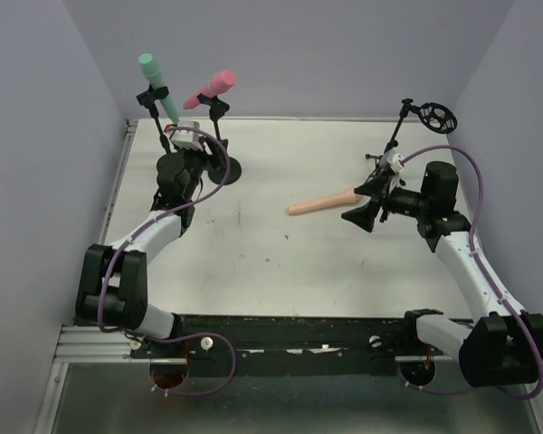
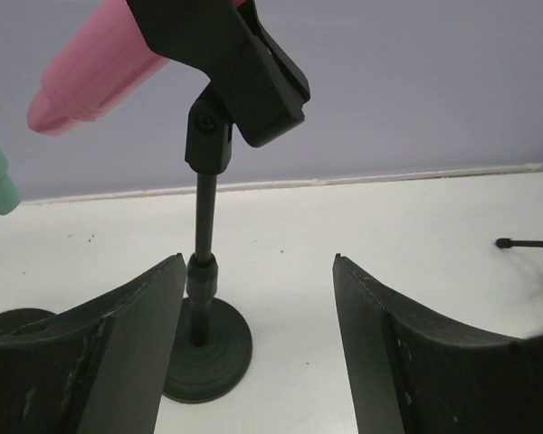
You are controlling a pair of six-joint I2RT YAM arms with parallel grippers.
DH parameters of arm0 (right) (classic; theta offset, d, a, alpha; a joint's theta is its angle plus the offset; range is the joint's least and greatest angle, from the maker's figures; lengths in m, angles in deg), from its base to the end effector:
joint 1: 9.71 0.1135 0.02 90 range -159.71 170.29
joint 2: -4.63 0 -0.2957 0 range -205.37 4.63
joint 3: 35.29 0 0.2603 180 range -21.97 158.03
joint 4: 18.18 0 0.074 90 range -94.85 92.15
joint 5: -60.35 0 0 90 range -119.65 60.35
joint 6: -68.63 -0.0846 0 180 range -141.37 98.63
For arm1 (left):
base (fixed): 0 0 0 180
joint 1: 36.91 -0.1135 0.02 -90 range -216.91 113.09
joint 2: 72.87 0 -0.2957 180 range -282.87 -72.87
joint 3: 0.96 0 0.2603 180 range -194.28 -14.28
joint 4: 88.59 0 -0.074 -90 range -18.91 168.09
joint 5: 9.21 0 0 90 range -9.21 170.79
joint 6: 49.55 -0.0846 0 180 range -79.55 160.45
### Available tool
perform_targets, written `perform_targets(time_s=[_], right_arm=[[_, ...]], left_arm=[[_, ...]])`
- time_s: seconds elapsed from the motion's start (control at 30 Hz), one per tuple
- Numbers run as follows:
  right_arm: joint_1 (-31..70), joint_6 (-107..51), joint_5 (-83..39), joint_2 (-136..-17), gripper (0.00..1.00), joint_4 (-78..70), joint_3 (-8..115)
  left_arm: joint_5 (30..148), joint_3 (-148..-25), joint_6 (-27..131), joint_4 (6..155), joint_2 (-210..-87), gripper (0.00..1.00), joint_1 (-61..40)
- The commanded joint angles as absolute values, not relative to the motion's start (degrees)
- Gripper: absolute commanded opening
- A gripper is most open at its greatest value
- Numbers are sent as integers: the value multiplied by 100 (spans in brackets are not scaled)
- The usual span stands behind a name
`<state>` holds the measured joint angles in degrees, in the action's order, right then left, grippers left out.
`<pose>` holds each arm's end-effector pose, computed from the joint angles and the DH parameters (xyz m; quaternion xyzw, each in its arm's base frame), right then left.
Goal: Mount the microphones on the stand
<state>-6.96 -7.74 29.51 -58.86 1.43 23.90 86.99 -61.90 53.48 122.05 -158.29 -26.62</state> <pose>0.2511 0.0848 0.3110 -0.3703 0.6832 0.3670 0.5113 0.3826 -0.0787 0.3174 0.0243 0.6679 -0.1855 0.7204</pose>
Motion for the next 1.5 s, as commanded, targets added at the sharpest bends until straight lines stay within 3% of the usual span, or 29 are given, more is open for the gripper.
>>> perform_targets(time_s=[0.0,0.23,0.43,0.57,0.8,1.1,1.23,1.37,1.47], right_arm=[[-777,-687,2862,-5716,100,174,2435],[-918,-871,2705,-5602,100,157,2496],[-1251,-1354,2476,-5619,100,174,2716],[-1296,-1443,2423,-5786,100,822,3242],[-1313,-1301,1722,-6102,100,2063,4736],[-1902,-3473,648,-6568,100,1598,5748],[-1894,-3578,604,-6577,100,1493,5434],[-1894,-3815,332,-6604,83,1002,4818],[-1894,-3684,34,-6700,82,702,4633]], left_arm=[[9072,-5639,6240,11650,-15049,74,-2689],[9186,-5847,6682,9640,-13705,77,-2689],[9994,-6219,6032,7819,-12579,98,-2697],[10434,-5780,5592,7107,-11876,98,-2697],[10127,-5401,5222,6674,-10961,98,-2689],[10566,-5392,5530,6710,-10706,98,-2697],[10645,-5366,5574,6754,-10583,98,-2689],[10655,-5357,5583,6780,-10547,98,-2689],[10646,-5357,5583,6780,-10547,98,-2689]])
